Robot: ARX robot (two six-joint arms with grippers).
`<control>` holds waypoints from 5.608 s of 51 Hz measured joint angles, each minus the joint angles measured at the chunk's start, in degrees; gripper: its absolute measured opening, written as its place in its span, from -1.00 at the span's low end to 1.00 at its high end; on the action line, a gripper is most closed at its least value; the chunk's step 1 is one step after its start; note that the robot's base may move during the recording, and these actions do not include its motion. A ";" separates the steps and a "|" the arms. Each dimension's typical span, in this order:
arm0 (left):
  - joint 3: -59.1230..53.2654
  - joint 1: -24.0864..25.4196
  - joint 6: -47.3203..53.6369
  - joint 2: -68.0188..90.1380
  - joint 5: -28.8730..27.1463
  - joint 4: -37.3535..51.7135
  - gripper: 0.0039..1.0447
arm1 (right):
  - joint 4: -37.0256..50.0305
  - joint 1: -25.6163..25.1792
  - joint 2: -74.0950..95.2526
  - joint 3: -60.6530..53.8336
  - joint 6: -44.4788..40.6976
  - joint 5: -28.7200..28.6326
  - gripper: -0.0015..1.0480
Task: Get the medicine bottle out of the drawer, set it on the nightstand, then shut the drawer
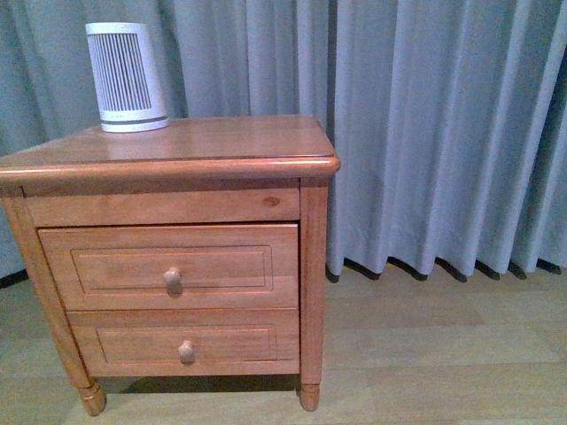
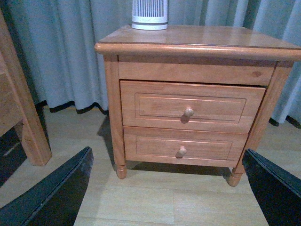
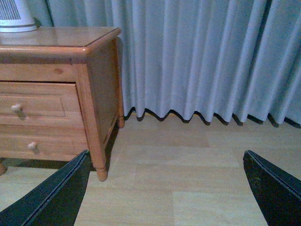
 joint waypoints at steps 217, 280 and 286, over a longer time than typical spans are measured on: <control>72.39 -8.68 -3.26 141.92 -5.18 55.17 -0.50 | 0.00 -0.02 0.00 0.00 0.00 -0.02 0.87; 25.42 -10.32 -3.39 127.75 -2.89 78.09 -0.51 | 0.00 0.00 0.00 0.00 0.00 -0.02 0.87; 24.59 -10.16 -4.44 127.29 -2.14 77.18 -0.29 | 0.00 0.00 0.00 0.00 0.00 -0.02 0.87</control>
